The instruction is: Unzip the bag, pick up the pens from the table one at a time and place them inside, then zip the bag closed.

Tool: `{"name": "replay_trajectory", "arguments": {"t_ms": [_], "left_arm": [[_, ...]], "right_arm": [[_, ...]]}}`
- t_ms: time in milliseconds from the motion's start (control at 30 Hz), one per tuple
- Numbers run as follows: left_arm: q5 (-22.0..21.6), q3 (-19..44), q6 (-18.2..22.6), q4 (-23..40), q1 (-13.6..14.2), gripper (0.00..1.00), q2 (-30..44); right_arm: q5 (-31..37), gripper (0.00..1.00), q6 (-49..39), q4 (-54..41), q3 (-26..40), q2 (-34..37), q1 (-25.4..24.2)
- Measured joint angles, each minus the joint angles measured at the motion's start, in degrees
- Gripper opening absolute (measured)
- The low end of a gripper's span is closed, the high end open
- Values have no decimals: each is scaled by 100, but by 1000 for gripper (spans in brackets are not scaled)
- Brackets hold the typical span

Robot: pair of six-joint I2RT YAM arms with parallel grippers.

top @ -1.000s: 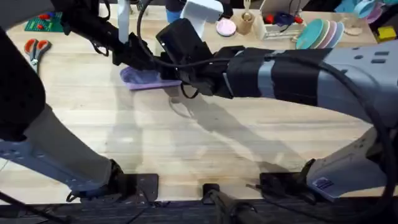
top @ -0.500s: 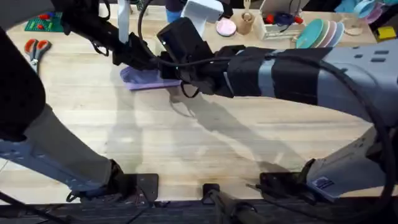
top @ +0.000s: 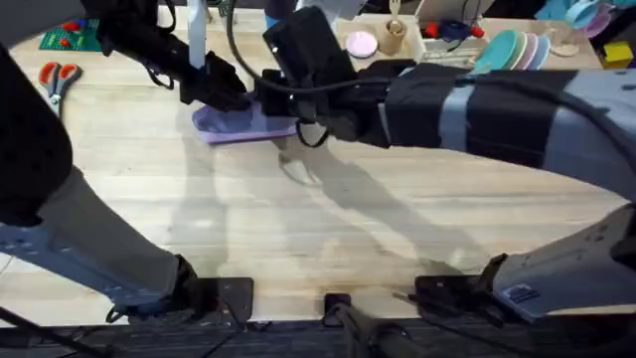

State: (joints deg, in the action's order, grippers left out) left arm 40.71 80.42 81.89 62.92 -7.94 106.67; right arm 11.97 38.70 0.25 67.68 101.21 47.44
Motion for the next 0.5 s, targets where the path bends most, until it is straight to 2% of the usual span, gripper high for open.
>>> {"name": "replay_trajectory", "arguments": {"t_ms": [267,500], "left_arm": [[19,0,-2,-15,15,42,0],[16,0,-1,-13,15,42,0]], "right_arm": [[-133,31,-18,10,0,-80,-230],[-68,30,-18,-371,1,-163,-396]]}}
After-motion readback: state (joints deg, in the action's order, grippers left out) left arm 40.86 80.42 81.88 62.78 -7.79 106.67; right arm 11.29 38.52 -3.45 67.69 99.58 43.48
